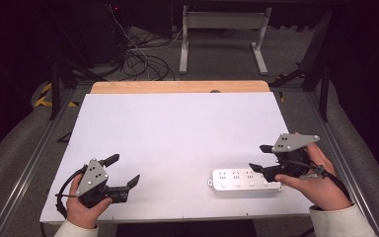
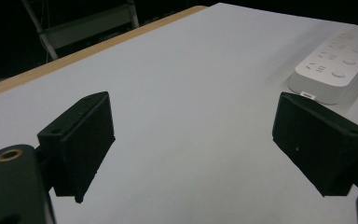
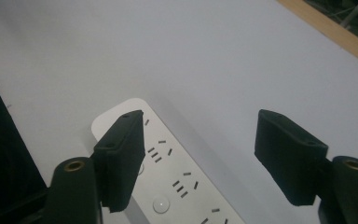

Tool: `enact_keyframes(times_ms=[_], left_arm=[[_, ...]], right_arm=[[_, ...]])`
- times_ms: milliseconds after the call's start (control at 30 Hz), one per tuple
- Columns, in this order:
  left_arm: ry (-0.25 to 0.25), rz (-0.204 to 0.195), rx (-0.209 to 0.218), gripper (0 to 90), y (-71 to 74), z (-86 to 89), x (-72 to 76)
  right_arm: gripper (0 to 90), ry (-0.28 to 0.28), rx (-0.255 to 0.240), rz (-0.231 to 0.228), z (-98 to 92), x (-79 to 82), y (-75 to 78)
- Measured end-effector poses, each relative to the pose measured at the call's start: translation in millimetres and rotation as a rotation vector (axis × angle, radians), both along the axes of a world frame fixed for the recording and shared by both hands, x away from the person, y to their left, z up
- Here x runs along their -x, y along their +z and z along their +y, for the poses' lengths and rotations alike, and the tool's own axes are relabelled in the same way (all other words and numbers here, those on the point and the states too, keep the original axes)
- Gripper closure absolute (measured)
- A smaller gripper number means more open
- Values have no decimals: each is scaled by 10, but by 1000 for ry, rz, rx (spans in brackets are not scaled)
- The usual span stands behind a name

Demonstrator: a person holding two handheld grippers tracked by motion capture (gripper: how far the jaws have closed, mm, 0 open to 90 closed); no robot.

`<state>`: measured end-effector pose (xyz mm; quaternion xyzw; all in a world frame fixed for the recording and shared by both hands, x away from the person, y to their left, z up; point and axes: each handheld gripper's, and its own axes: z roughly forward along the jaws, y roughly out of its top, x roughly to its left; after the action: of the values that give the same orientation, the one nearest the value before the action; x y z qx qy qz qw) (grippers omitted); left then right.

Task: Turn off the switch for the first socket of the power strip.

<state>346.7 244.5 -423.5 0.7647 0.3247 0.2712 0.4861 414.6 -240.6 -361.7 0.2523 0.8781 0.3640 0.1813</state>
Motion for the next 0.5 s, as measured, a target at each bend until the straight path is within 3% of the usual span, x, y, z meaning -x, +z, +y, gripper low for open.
enact_keyframes(times_ms=[367,500], left_arm=[[-1,-2,-5,131,1,8,-6],[1,-2,-4,132,0,11,-5]], right_arm=[[268,55,-57,-85,1,43,65],[267,34,-67,-119,-20,43,77]])
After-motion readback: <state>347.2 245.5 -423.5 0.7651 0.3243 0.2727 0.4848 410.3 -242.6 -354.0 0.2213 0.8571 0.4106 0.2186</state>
